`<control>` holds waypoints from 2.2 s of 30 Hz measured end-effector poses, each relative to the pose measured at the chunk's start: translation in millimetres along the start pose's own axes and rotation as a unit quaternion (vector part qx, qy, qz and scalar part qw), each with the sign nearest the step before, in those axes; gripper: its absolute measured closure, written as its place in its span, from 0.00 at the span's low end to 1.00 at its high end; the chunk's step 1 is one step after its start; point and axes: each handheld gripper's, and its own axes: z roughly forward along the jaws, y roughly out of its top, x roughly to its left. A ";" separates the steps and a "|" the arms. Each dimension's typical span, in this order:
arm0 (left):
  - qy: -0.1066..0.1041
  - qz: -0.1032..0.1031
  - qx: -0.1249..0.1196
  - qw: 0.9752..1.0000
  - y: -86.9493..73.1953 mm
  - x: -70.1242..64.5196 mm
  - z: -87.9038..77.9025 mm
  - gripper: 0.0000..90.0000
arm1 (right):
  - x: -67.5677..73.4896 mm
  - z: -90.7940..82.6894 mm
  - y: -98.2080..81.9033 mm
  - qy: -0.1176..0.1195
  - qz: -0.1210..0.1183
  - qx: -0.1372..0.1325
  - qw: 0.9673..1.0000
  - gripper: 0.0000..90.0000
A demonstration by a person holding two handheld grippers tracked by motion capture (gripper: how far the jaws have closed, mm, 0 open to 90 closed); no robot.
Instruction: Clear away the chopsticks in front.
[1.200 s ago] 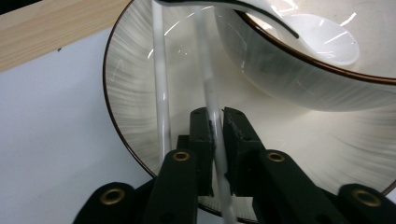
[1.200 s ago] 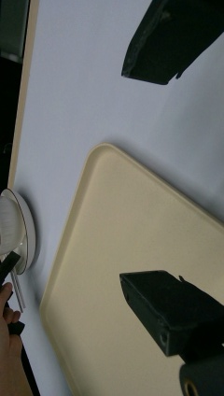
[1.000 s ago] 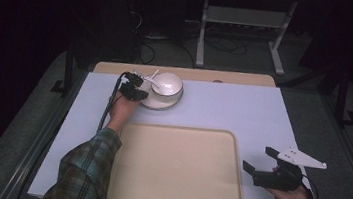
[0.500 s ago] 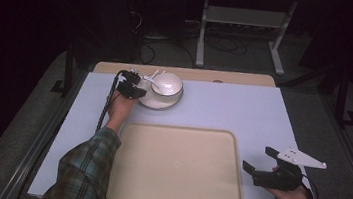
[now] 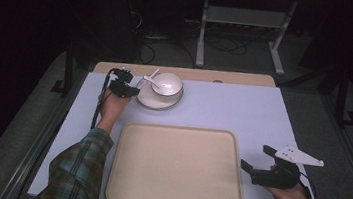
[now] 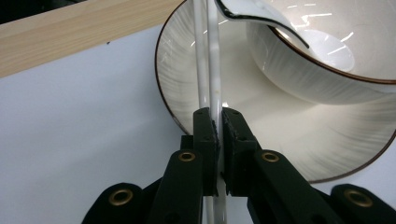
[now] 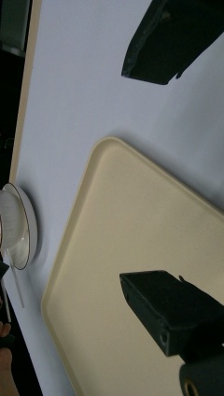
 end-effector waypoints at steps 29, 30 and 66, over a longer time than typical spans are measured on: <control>-0.013 -0.012 0.015 1.000 -30.0 6.7 -50.4 0.94 | 0.6 1.6 1.2 0.002 -0.001 0.000 1.000 0.03; -0.014 -0.012 0.016 1.000 -31.2 6.6 -52.1 0.94 | 0.6 1.6 1.2 0.002 -0.001 0.000 1.000 0.03; -0.084 0.008 0.013 0.996 -91.9 -52.6 -102.9 0.95 | 1.1 1.7 1.3 0.007 -0.002 -0.001 1.000 0.03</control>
